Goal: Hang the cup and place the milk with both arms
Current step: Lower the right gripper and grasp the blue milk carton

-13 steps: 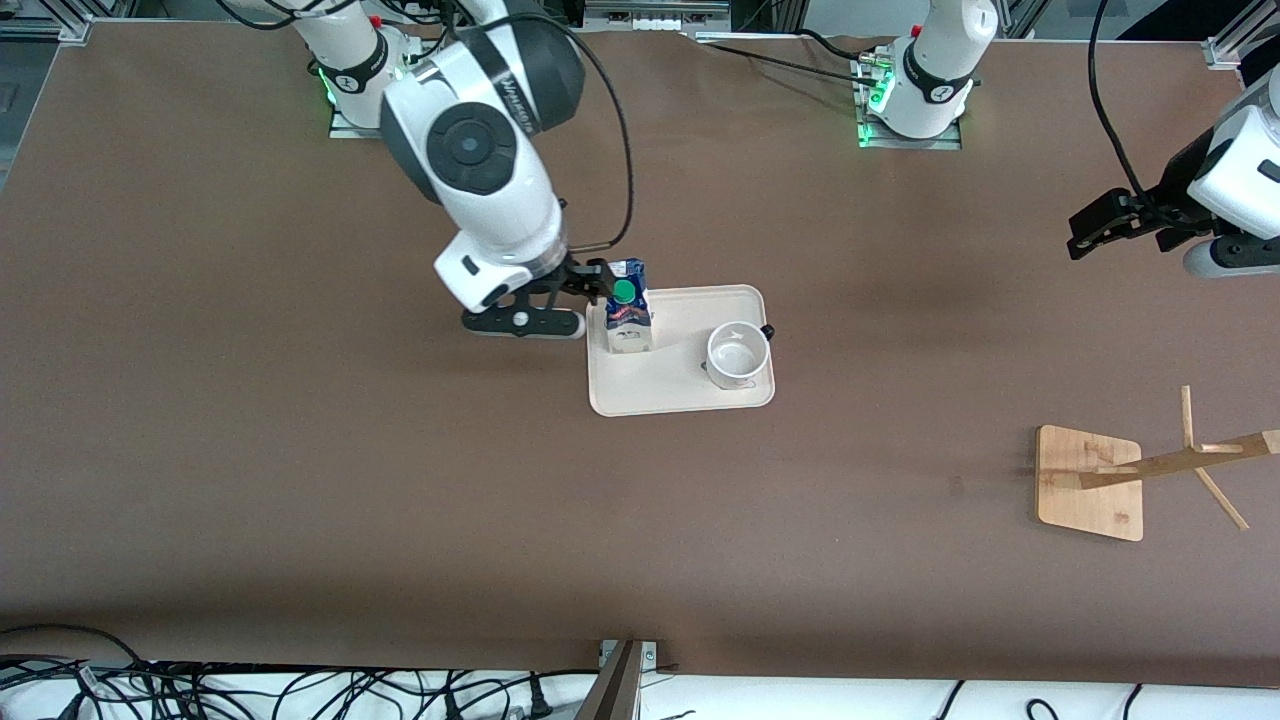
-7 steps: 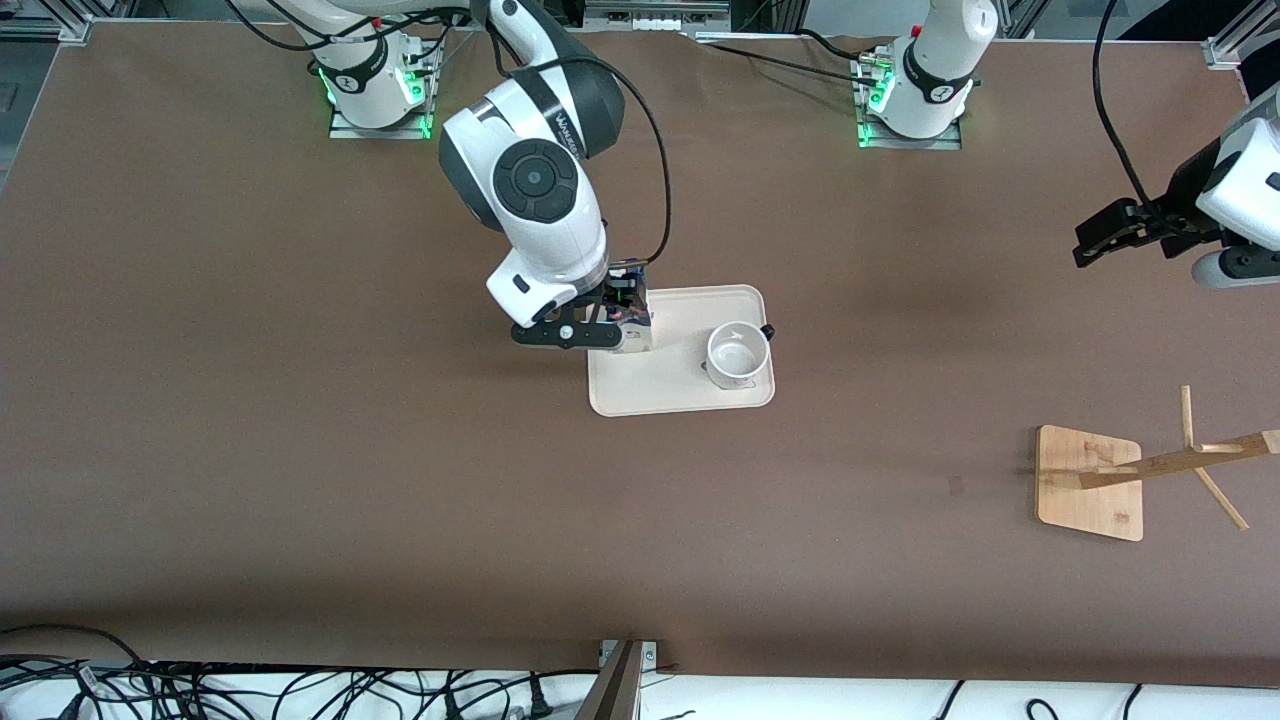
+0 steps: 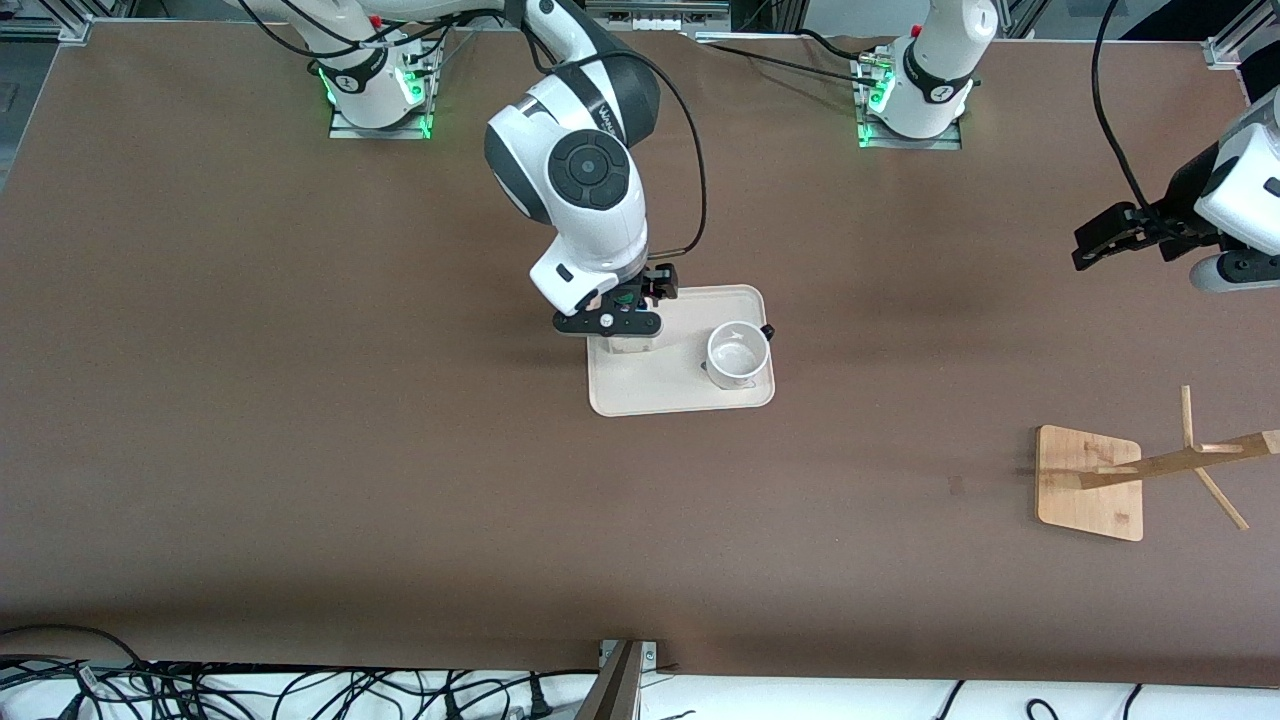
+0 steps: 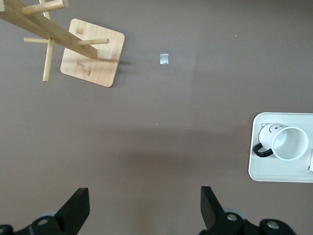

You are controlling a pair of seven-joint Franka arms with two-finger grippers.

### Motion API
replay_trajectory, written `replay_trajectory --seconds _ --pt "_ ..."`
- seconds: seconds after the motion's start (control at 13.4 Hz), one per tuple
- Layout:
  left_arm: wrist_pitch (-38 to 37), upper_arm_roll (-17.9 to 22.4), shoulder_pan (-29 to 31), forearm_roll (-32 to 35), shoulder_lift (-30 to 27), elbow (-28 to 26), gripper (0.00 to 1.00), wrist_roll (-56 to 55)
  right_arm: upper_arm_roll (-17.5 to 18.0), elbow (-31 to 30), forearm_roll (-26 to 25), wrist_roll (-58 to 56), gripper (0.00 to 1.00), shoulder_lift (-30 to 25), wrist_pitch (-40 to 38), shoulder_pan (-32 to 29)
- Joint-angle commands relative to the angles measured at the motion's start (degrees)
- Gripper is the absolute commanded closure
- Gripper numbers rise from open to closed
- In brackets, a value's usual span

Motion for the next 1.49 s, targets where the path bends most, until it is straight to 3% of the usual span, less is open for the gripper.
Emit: replay_trajectory --seconds 0.0,1.34,1.42 --pt "0.3 -0.1 0.2 -1.0 -0.1 0.0 0.00 0.5 -0.3 1.4 0.2 0.4 0.00 1.1 -0.8 0.7" --pt "0.2 -0.2 0.2 -1.1 -0.1 0.0 0.00 0.4 -0.3 -3.2 -2.4 -2.5 0.00 0.9 -2.1 2.3" --pt "0.2 -0.2 0.3 -1.1 -0.1 0.1 0.00 0.4 -0.3 -3.2 -2.4 -2.5 0.11 0.9 -2.1 2.3"
